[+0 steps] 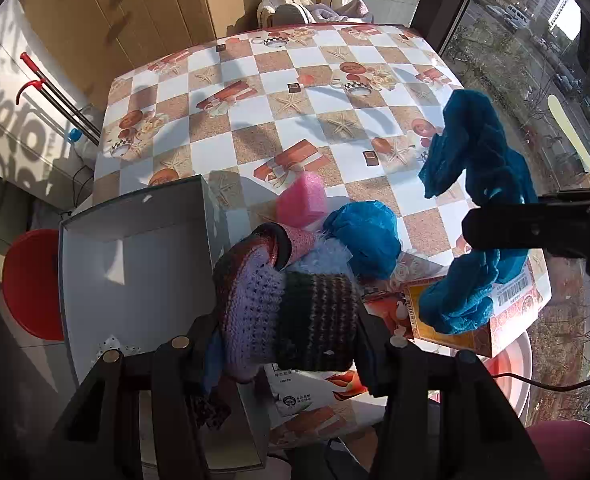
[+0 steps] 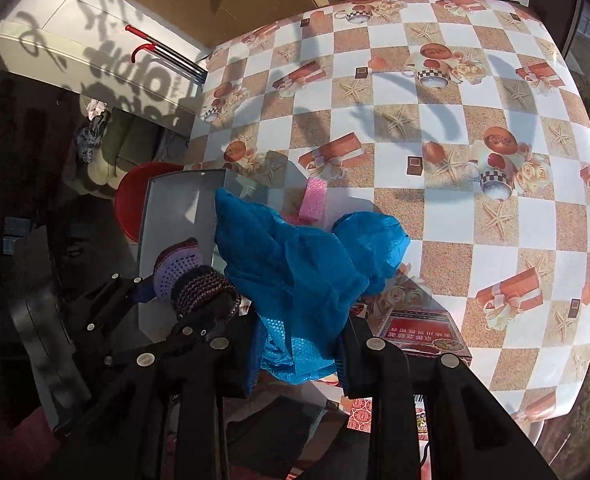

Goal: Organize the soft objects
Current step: 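Lift both held items and carry them over the white box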

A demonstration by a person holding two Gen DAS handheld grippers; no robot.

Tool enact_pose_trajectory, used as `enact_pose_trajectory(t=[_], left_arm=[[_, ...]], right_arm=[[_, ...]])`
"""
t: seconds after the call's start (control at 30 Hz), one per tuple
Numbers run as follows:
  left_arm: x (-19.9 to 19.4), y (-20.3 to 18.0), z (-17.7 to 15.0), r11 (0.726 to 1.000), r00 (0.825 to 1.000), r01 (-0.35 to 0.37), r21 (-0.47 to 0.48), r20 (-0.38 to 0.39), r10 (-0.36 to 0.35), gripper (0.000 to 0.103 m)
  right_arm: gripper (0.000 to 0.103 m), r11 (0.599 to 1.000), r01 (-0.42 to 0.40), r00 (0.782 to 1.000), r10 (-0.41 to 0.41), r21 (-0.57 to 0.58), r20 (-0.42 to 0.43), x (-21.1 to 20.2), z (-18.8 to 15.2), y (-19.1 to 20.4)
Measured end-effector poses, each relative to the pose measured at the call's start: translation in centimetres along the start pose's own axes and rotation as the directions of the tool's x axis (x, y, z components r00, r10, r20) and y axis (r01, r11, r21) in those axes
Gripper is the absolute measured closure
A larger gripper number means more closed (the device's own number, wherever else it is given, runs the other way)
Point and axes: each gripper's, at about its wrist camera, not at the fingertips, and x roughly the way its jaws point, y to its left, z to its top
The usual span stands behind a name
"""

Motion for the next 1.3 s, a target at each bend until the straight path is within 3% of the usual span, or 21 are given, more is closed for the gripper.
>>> enact_pose_trajectory(t=[0.3,0.6,0.93,1.3], left_arm=[[-1.2,5.1,-4.6,0.998,1.0,-0.001,-0.069,0.011,0.002,0.046],[-2.0,11.0,-8.4,0.977,0.997,-0.071,-0.202,0.01,0.074,0.046],[-2.0,14.5,-11.7,0.936,0.995,-0.095,-0.338,-0.023,0.093,0.046],[-1.7,15.8,-12.9,0.917,0.995,-0.101,-0.386,-0.043,0.091,0.046]], right_arm=[[0.071,0.999,0.024,0.997,-0.026,-0.03,-0.077,3.2,-3.6,4.3],[0.071,0.993,-0.01,0.984,-0.011,-0.119,-0.177,6.9,-5.6,9.8],[0.071,0.955,0.052,0.986,-0.096,-0.293,-0.135,8.6,-4.2,16.3],[0.071,0.92,0.076,0.988,-0.121,-0.383,-0.093,10.4,-3.0,20.6]])
